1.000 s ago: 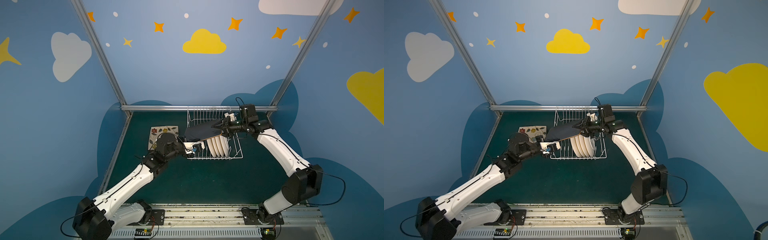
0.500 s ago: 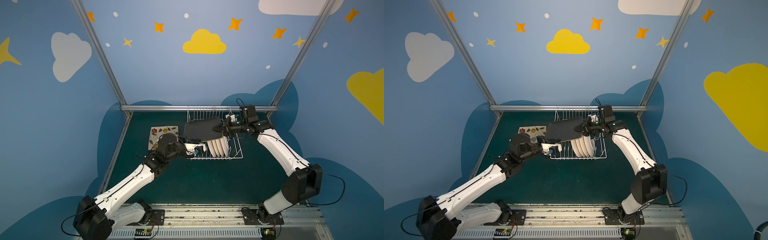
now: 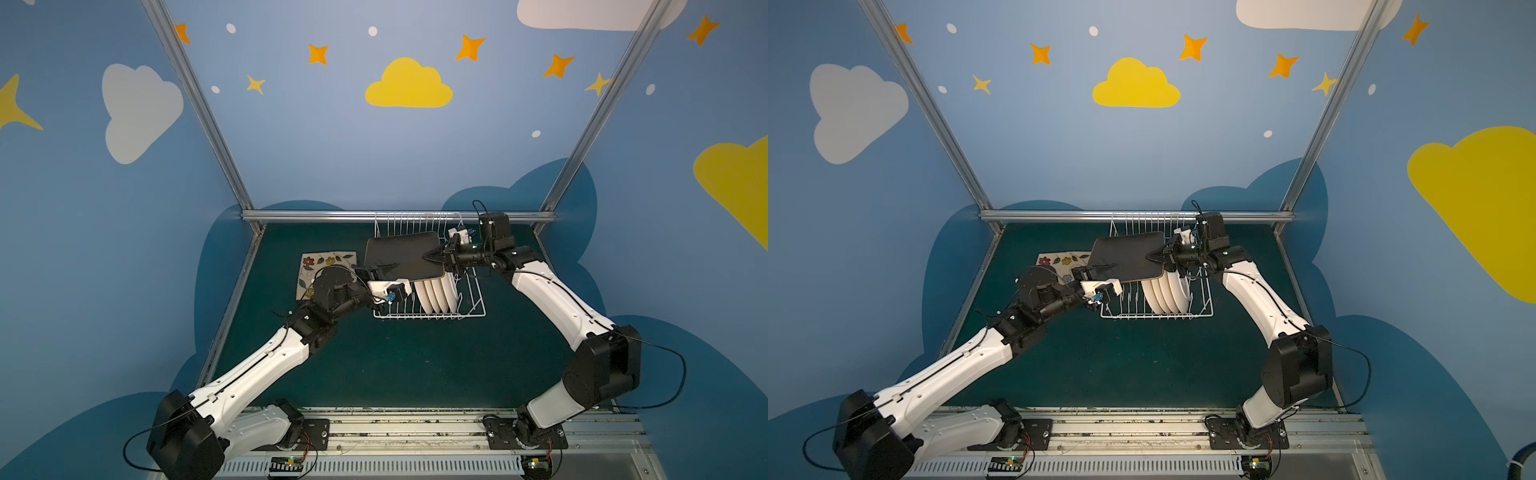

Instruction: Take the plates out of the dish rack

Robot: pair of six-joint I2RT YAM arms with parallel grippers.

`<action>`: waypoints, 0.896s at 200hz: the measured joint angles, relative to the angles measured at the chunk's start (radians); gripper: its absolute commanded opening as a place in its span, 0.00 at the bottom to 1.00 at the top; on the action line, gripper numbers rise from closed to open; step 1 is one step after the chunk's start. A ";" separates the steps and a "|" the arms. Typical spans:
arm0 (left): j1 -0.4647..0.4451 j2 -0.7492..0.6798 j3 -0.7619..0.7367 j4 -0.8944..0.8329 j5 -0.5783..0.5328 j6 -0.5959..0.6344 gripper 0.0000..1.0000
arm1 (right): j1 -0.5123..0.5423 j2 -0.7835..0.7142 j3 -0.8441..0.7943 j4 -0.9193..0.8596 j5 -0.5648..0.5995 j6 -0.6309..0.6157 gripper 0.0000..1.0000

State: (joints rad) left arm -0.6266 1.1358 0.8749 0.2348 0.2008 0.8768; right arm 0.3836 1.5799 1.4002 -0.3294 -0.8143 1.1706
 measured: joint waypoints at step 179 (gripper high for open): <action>0.053 -0.166 0.034 -0.184 0.095 -0.385 1.00 | -0.081 -0.155 -0.149 0.201 0.104 0.013 0.00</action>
State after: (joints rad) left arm -0.5739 0.9699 0.9092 0.0505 0.2955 0.4923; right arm 0.3027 1.4250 1.2514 -0.1280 -0.7101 1.1835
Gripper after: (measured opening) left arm 0.996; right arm 0.146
